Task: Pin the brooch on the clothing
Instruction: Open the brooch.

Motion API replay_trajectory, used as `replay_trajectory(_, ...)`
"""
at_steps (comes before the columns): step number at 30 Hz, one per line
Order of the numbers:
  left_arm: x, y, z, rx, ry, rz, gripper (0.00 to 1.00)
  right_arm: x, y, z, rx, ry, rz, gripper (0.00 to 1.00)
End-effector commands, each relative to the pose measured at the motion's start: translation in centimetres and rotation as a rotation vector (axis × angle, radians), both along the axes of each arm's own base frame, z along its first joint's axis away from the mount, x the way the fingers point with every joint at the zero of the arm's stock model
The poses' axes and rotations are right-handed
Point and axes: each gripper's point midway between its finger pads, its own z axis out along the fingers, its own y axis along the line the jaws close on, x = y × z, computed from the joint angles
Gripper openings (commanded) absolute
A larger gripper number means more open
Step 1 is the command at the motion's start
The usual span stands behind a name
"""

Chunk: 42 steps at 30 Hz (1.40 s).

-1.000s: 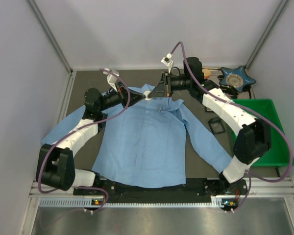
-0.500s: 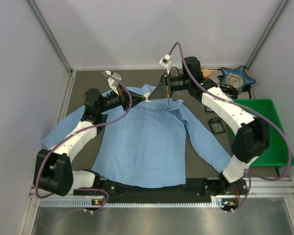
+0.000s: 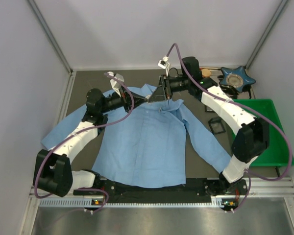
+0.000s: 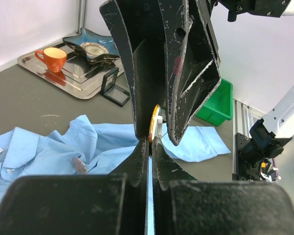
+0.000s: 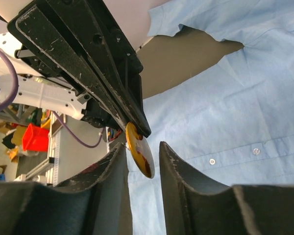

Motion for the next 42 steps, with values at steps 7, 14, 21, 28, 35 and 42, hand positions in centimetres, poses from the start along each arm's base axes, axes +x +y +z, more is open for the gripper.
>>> replay_trajectory(7, -0.2, 0.5, 2.5, -0.067, -0.051, 0.028, 0.0, 0.4, -0.7, 4.6, 0.077, -0.152, 0.023, 0.66)
replay_trajectory(14, 2.0, 2.0, 2.6, 0.024, -0.198, 0.192, 0.0, 2.8, -1.6, 5.4, 0.063, -0.131, -0.095, 0.73)
replay_trajectory(21, 3.5, 2.8, 2.1, 0.046, -0.126, 0.282, 0.0, 3.2, -0.9, 6.5, 0.016, -0.324, -0.2, 0.52)
replay_trajectory(28, 3.9, 2.7, 1.8, 0.011, -0.033, 0.3, 0.0, 1.7, 0.9, 5.9, -0.056, -0.46, -0.169, 0.5)
replay_trajectory(35, 3.8, 2.7, 1.9, 0.007, -0.026, 0.298, 0.0, 3.2, 1.1, 4.3, -0.166, -0.497, -0.236, 0.51)
replay_trajectory(42, 3.7, 2.6, 2.0, 0.0, -0.026, 0.287, 0.0, 4.6, 1.3, 3.6, -0.2, -0.474, -0.284, 0.42)
